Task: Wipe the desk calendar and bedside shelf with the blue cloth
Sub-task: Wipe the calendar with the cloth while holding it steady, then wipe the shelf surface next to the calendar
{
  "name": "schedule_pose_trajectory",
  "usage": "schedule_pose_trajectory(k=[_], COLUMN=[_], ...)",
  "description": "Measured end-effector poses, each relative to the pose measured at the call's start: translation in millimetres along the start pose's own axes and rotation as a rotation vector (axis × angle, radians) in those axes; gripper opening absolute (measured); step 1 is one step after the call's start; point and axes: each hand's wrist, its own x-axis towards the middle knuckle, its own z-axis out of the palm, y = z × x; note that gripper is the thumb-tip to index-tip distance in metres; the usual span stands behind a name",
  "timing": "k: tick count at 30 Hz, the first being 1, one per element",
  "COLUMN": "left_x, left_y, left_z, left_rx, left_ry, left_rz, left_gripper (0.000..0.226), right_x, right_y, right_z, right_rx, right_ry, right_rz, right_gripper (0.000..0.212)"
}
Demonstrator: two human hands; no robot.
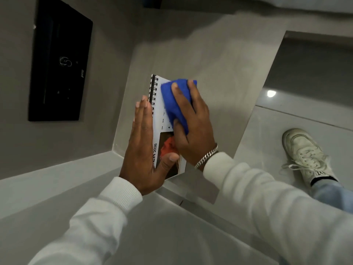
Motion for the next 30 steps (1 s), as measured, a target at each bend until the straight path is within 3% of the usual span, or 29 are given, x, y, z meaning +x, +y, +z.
schedule_pose_trajectory(k=[11, 17, 20, 24, 30], left_x=[0, -3, -5, -3, 2], left_y=[-3, -4, 0, 3, 6], left_z=[2, -1, -4, -9, -8], left_rx=[-0.001, 0.055, 0.114, 0.245, 0.383], left_ry=[-0.009, -0.026, -0.032, 0.008, 0.068], left_rz=[0.006, 0.025, -0.016, -0.035, -0.072], left_gripper=[0.096, 0.095, 0.091, 0.084, 0.080], right_x=[-25, -40, -31, 12, 104], right_y=[-6, -15, -23, -29, -15], right_z=[0, -39, -72, -122, -159], right_rx=[0.135, 0.185, 0.091, -0.057, -0.760], right_ry=[-0.033, -0.293, -0.442, -0.461, -0.655], right_rz=[0.319, 0.458, 0.465, 0.484, -0.140], right_gripper=[0.067, 0.070, 0.069, 0.067, 0.071])
